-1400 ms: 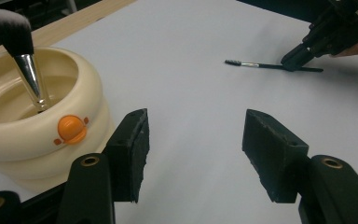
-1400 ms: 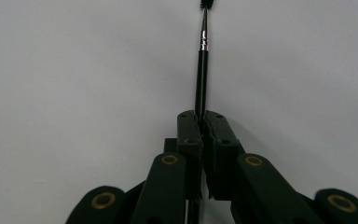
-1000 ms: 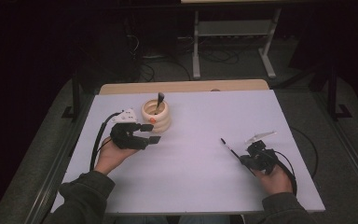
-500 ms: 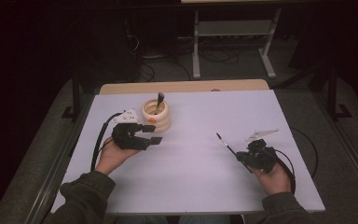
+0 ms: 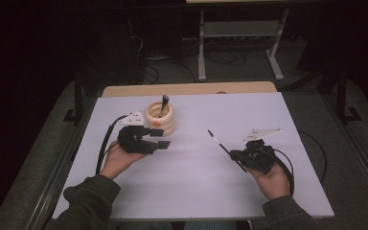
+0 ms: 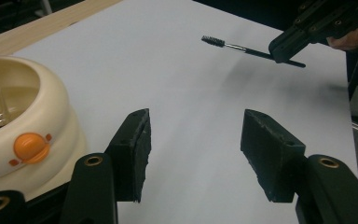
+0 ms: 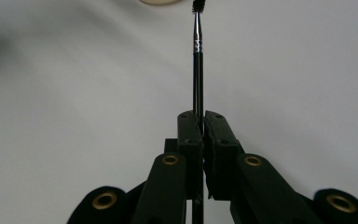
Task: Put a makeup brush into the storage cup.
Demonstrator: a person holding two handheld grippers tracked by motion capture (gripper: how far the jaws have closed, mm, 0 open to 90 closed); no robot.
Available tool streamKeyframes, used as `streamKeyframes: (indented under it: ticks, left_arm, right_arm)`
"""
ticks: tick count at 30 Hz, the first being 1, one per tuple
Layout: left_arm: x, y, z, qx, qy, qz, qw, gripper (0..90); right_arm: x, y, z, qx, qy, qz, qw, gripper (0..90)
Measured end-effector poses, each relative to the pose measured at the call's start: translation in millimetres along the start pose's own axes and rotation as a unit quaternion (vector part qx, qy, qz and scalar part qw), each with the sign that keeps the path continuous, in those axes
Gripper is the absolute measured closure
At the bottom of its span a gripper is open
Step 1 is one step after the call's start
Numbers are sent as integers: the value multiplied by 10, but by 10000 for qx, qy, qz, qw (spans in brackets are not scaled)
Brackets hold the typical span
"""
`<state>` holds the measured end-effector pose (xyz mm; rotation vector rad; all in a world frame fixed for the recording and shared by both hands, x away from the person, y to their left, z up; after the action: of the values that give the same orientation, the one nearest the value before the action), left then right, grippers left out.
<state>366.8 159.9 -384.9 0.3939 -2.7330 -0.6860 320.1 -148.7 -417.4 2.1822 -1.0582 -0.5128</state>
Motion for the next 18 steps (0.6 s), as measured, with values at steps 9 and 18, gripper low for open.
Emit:
streamKeyframes:
  ticks: [9, 18]
  left_arm:
    - [76, -57, -44, -49, -84, 167, 9998, 434]
    - [136, -82, -91, 28, -2, 478, 9989, 446]
  right_arm:
    - [-237, 13, -274, 411, 277, -357, 9981, 850]
    - [-495, -1, -545, 708, 563, -668, 9937, 850]
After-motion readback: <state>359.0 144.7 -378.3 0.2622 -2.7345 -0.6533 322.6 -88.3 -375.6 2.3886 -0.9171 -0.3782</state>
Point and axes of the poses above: each handheld gripper's, and its own axes: y roughly backward along the jaws, z roughly out of its underside, x roughly to its right, the point moved 5 cm from there along -y, roughly forward along the jaws, and after that the axes turned 8 degrees about z, right-handed, at the moved point
